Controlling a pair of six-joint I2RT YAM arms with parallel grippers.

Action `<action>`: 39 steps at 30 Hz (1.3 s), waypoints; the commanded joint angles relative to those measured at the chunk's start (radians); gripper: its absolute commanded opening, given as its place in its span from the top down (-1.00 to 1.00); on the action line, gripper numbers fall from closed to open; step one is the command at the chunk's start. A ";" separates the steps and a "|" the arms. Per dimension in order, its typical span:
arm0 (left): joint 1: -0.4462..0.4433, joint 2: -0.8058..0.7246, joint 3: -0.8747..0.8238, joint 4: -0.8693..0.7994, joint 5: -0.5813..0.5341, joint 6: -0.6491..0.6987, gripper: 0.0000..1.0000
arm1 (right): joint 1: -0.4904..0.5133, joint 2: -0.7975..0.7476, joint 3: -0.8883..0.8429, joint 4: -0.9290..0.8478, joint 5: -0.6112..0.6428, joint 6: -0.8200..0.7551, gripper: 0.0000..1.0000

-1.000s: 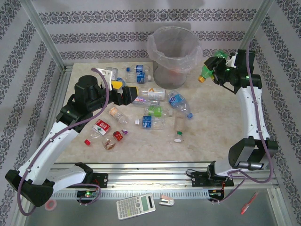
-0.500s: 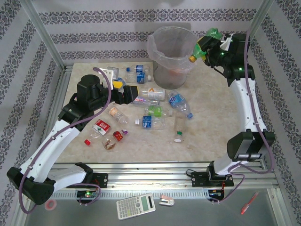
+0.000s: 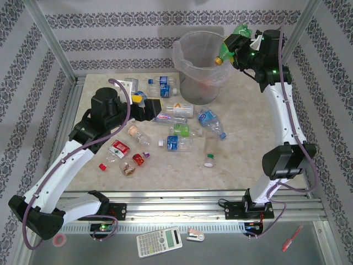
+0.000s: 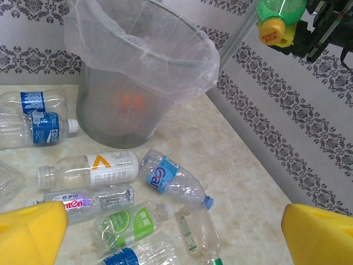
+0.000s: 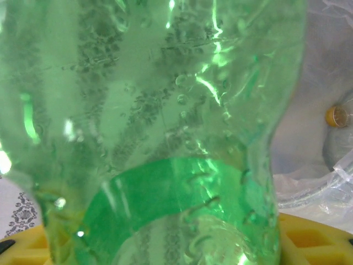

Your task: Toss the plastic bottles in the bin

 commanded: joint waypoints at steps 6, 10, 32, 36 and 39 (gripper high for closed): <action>-0.013 0.016 -0.001 0.009 -0.017 -0.010 -0.99 | 0.015 0.002 0.032 -0.037 0.046 -0.011 0.24; -0.013 0.021 0.003 0.011 -0.014 -0.007 -0.99 | 0.014 -0.005 0.014 -0.052 0.051 -0.018 0.24; -0.012 0.037 0.012 -0.001 -0.014 -0.004 -0.99 | -0.057 -0.159 -0.204 -0.326 0.200 -0.155 0.24; -0.013 0.035 0.004 -0.001 -0.014 -0.004 -0.99 | -0.089 -0.198 -0.283 -0.334 0.199 -0.163 0.24; -0.014 0.035 0.001 -0.004 -0.016 -0.003 -0.99 | -0.107 -0.228 -0.350 -0.335 0.206 -0.173 0.24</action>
